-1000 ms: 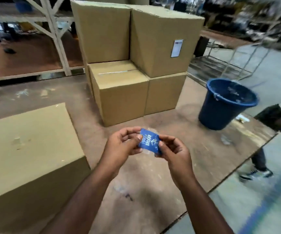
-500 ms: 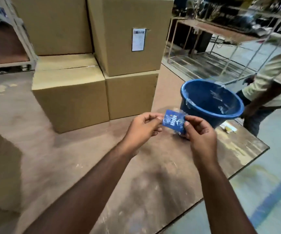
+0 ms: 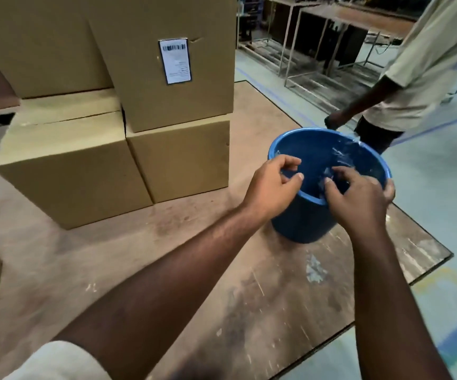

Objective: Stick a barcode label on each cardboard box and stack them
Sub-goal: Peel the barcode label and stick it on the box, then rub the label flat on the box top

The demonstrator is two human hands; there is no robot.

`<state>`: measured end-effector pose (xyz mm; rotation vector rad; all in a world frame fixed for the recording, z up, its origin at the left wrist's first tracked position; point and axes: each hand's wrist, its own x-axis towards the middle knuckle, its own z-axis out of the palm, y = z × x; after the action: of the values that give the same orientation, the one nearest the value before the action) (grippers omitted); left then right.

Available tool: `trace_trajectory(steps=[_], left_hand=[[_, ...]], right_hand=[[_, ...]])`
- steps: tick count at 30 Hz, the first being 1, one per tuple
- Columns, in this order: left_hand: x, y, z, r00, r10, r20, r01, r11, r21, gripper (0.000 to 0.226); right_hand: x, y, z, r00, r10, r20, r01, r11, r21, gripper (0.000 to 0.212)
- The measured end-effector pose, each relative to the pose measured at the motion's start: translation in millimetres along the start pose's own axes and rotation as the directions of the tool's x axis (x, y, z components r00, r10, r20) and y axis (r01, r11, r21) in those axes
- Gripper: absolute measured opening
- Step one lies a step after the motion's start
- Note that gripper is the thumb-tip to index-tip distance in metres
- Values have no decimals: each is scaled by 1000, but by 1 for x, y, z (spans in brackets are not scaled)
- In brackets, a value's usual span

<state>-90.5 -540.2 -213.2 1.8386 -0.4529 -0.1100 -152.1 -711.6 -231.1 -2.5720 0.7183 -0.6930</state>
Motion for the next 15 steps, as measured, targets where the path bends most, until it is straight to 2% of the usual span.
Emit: trace_trajectory(steps=[2,4,7,11,15], left_hand=[[-5,-4,-4,1000,7,-8,-7,999,-34,26],[-16,-8,-14,1000,12,-3,-12,998,-69,26],[-39,-13,-41,1000,-3,-5,3,994,-109,23],[-84,-21,-95,998,-37,-42,32,991,-128,26],[-152,-28,-176,994,-69,-90,58,991,-122,28]], right_hand=[[-3,0,0,1000,-28,-7,28,1000,10,30],[-9,-6,-3,993,-74,-88,79,995,53,28],[-31,-33,-2,968,-153,-198,194,960,203,23],[-81,-87,14,909,-341,-239,414,795,443,15],[-138,-147,32,878,-465,-116,423,637,645,16]])
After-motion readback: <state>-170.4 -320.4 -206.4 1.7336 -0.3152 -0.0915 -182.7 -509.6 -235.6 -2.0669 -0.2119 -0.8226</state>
